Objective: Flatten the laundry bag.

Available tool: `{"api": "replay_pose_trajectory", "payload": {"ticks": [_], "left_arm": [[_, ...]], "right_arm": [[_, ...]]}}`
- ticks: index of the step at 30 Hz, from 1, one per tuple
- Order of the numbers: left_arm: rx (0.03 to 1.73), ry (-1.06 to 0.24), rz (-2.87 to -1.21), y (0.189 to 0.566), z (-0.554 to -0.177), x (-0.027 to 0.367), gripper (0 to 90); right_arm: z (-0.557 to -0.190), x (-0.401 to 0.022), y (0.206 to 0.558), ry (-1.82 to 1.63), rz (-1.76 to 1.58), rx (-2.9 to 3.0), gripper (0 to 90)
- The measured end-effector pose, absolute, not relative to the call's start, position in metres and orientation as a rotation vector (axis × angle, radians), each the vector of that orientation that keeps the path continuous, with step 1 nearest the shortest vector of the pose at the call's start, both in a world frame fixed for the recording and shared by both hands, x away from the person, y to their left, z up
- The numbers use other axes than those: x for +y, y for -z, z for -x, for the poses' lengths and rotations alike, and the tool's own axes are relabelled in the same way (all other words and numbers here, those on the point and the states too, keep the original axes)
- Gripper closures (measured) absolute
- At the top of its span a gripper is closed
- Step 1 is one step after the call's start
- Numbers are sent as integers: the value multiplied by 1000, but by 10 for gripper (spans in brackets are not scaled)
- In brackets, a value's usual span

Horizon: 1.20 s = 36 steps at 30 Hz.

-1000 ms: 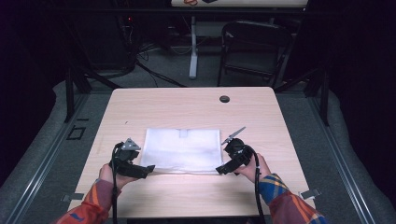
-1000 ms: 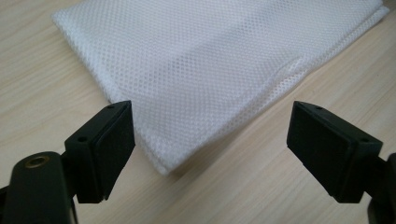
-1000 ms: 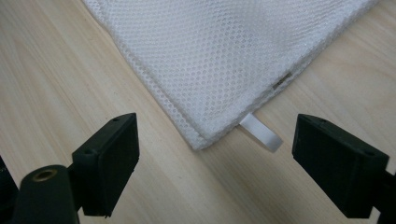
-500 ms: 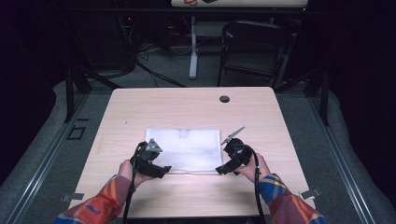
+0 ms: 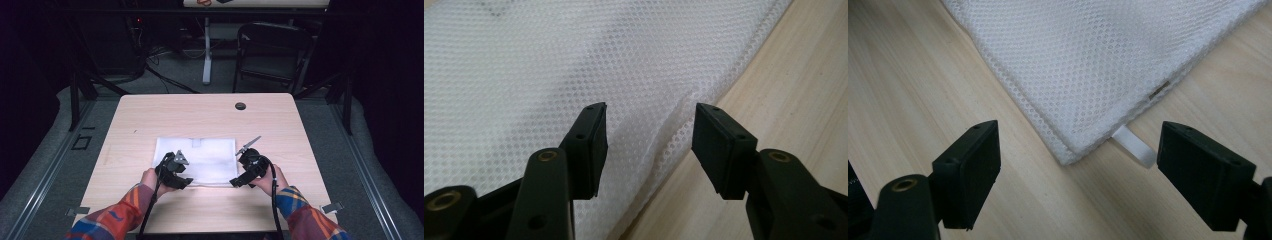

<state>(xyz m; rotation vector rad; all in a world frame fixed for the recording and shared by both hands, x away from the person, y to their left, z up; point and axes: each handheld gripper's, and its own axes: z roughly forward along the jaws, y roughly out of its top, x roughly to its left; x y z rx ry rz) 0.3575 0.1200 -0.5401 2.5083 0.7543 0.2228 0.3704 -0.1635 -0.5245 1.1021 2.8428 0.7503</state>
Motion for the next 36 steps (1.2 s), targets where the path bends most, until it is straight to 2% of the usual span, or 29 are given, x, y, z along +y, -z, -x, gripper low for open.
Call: {"api": "replay_pose_trajectory", "payload": {"ticks": [6, 10, 20, 23, 29, 32, 36], "left_arm": [[723, -190, -2554, 549, -362, 111, 580], [706, -191, -2584, 553, -363, 110, 690], [686, -229, -2600, 556, -362, 110, 847], [693, -218, -2582, 556, -363, 113, 868], [682, -256, -2561, 550, -362, 114, 878], [690, -279, -2538, 546, -362, 116, 878], [692, -304, -2515, 542, -361, 117, 878]], "right_arm": [[-370, -164, 525, -759, -1112, 2836, 179], [-369, -163, 525, -766, -1109, 2832, 185], [-368, -161, 525, -761, -1101, 2843, 202], [-367, -160, 525, -761, -1102, 2835, 229], [-362, -155, 523, -763, -1055, 2840, 342], [-359, -151, 522, -777, -1018, 2842, 450], [-353, -143, 520, -801, -952, 2834, 654]]}}
